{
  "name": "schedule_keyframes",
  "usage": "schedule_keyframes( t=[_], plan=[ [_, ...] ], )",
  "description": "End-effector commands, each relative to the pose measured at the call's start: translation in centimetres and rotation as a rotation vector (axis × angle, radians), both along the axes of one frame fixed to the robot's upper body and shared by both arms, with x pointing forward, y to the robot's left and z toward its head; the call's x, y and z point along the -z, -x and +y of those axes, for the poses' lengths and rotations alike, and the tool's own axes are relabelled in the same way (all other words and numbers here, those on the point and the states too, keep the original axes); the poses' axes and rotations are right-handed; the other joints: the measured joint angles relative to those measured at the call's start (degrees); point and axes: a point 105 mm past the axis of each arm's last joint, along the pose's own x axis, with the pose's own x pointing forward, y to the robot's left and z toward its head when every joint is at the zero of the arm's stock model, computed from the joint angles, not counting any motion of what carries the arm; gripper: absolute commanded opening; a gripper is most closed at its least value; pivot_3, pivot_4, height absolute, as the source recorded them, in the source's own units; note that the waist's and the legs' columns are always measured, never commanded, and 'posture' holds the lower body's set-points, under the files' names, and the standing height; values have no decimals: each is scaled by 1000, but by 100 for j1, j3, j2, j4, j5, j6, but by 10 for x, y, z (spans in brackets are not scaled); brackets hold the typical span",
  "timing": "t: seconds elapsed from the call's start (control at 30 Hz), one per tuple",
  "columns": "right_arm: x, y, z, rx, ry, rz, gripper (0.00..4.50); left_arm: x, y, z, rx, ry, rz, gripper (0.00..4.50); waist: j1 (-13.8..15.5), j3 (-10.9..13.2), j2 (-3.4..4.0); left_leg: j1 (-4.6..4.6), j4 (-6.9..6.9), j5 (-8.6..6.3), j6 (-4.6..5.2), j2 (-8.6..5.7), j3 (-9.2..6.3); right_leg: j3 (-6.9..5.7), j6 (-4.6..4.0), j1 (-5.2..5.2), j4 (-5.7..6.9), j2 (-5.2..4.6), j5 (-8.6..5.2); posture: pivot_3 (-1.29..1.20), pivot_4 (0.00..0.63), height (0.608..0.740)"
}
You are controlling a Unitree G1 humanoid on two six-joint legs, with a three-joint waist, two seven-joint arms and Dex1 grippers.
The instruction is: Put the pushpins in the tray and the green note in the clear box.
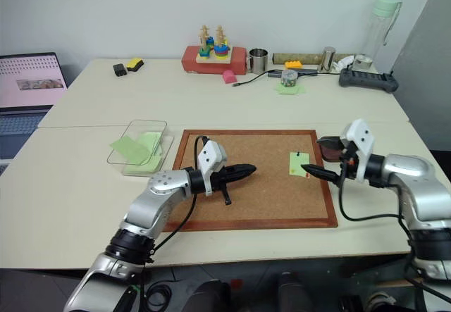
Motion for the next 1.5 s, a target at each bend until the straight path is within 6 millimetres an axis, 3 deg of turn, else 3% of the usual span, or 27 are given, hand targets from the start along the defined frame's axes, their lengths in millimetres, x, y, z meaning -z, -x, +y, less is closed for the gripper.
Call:
schedule_keyframes(
  t=[0.03,0.27,0.53,1.0,1.3,1.5],
  plan=[
    [3,-17,2,33,40,-19,4500,10,-6,-1,-2,-33,-35,65,11,0,0,-1,0,0,0,1,-3,-1,0,-1,0,0,0,0,150,740],
    [19,-54,4,112,38,-3,4500,38,-8,0,-5,-103,-4,65,14,-3,4,-5,1,0,0,0,-3,-1,0,-2,0,-1,4,0,150,740],
    [30,-72,1,141,48,0,4500,42,-8,1,-11,-115,4,65,21,-7,10,6,2,1,0,0,-4,0,2,10,1,-3,6,0,150,740],
    [49,-71,5,121,49,19,1892,40,-6,0,-9,-114,4,0,11,-9,13,8,1,1,0,2,-6,0,3,10,4,-3,7,0,150,740],
    [50,-71,5,116,26,29,24,42,-5,2,-19,-119,16,0,8,-9,14,9,1,1,0,2,-6,1,2,10,3,-3,7,0,150,740],
    [39,-71,8,102,-27,19,24,52,-7,8,-49,-148,47,0,8,-10,15,9,1,1,0,2,-7,0,2,10,4,-3,7,0,150,740]
  ],
)
